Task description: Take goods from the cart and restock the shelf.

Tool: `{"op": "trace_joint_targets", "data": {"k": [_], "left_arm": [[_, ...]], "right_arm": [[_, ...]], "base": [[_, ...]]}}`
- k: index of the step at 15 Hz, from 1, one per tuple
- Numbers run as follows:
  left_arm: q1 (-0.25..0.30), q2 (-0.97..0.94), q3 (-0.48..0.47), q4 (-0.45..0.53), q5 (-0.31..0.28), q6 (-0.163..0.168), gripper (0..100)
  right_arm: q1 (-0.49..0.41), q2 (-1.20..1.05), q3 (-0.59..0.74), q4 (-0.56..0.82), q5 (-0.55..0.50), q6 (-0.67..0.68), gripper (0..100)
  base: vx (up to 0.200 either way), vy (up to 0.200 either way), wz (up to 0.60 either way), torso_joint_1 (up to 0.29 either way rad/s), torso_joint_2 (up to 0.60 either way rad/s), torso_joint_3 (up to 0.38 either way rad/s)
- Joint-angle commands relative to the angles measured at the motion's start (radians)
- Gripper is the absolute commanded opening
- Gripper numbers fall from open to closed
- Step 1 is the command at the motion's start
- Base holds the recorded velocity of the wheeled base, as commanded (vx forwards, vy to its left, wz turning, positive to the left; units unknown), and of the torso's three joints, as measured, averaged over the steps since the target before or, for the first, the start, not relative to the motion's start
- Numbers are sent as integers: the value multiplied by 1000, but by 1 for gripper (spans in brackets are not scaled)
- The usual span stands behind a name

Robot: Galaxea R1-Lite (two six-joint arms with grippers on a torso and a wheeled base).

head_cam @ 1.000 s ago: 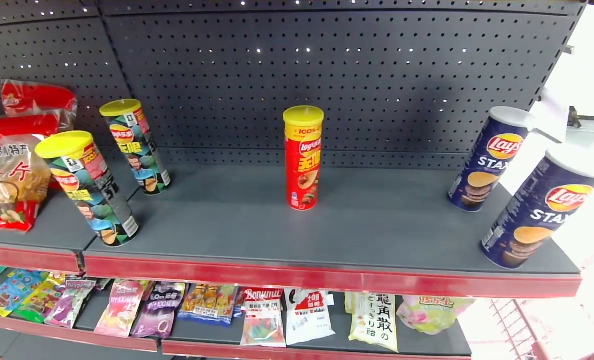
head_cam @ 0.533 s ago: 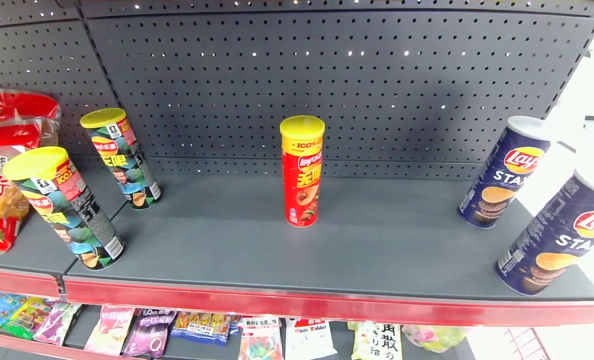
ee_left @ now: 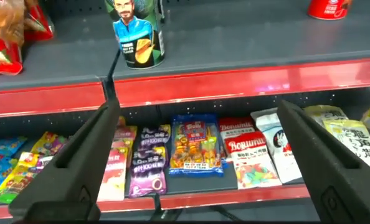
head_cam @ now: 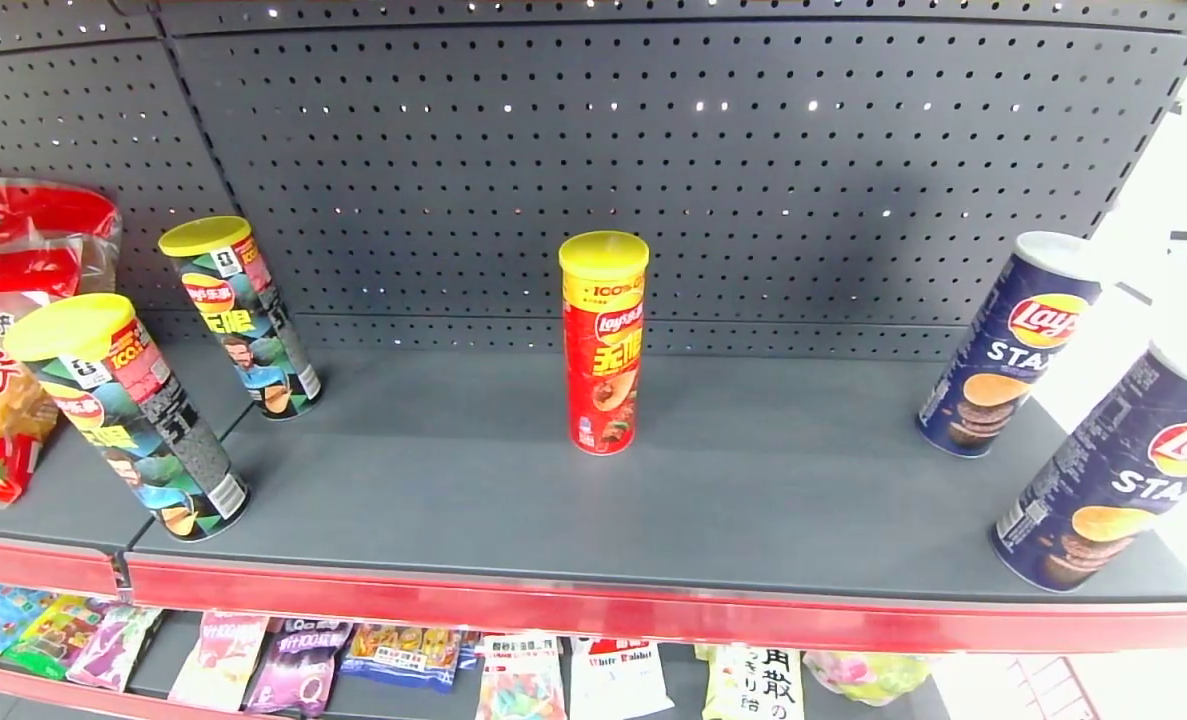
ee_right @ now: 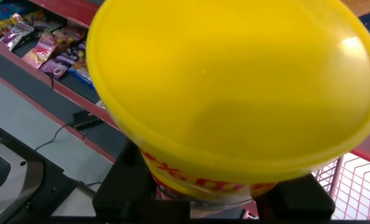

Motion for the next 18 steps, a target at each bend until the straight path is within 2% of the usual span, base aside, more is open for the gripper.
{"op": "trace_joint_targets", "data": {"k": [1, 2, 3, 4, 5, 6, 7, 8, 9, 11, 13, 14, 15, 16, 17, 18], "left_arm": [[0, 4, 0, -1, 1, 1, 100], [-24, 116, -159, -28, -38, -99, 100], [-43, 351, -365, -35, -44, -202, 100], [-55, 469, -517, -32, -78, -231, 100], [-103, 541, -561, -37, -187, -210, 100], [-138, 582, -554, -38, -299, -134, 100], [-152, 653, -561, -41, -380, -78, 100], [-155, 744, -586, -70, -449, -56, 100], [-170, 845, -598, -140, -524, -52, 100], [-202, 1006, -595, -284, -610, -52, 100], [-253, 1144, -624, -310, -650, -50, 100], [-273, 1231, -646, -325, -651, -29, 100], [-287, 1296, -659, -354, -654, 7, 100], [-293, 1411, -686, -423, -679, 73, 100], [-293, 1452, -701, -449, -693, 90, 100], [-305, 1561, -773, -494, -694, 100, 100]], "right_arm": [[-3, -44, 20, 0, -4, 0, 0], [-4, -67, 24, 3, -4, 0, 0], [-6, -65, 23, 3, -4, -2, 0], [-1, -68, 31, 0, 5, -2, 0], [-1, -67, 34, 0, 5, -2, 0], [-1, -68, 34, -2, 5, -2, 0], [-1, -68, 37, -7, 3, -2, 0], [-1, -68, 37, -7, 3, -2, 0], [-1, -68, 35, -7, 3, -2, 0], [-1, -68, 35, -7, 3, -2, 0], [-1, -68, 37, -7, 3, -2, 0], [-1, -68, 37, -7, 2, -2, 0], [-1, -68, 37, -7, 0, -2, 0], [-1, -68, 37, -7, -3, -2, 0], [-1, -68, 37, -7, -4, -2, 0], [-4, -68, 37, -5, -4, -2, 0]], "base": [[0, 0, 0, 0, 0, 0], [0, 0, 0, 0, 0, 0], [0, 0, 0, 0, 0, 0], [0, 0, 0, 0, 0, 0], [0, 0, 0, 0, 0, 0], [0, 0, 0, 0, 0, 0], [0, 0, 0, 0, 0, 0], [0, 0, 0, 0, 0, 0], [0, 0, 0, 0, 0, 0], [0, 0, 0, 0, 0, 0], [0, 0, 0, 0, 0, 0], [0, 0, 0, 0, 0, 0], [0, 0, 0, 0, 0, 0], [0, 0, 0, 0, 0, 0], [0, 0, 0, 0, 0, 0], [0, 0, 0, 0, 0, 0]]}}
